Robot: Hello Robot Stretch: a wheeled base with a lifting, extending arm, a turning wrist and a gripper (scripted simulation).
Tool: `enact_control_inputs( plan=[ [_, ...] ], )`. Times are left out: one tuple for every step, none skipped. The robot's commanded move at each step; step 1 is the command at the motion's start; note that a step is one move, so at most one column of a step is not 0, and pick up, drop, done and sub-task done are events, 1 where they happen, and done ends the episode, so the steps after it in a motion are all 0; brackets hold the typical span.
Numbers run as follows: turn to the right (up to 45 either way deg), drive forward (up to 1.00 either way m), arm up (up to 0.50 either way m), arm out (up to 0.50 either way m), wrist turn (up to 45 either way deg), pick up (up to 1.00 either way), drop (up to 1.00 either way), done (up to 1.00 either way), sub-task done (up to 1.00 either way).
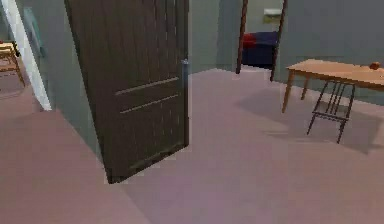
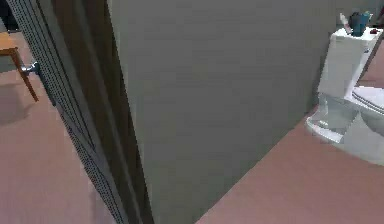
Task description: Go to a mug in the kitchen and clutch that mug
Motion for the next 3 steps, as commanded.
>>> enact_control_inputs(
  plan=[
    [0.0, 0.40, 0.00, 0.00, 0.0, 0.00, 0.00, 0.00, 0.00],
    [45.0, 0.00, 0.00, 0.00, 0.0, 0.00, 0.00, 0.00, 0.00],
    [0.0, 1.00, 0.00, 0.00, 0.0, 0.00, 0.00, 0.00, 0.00]
  ],
)
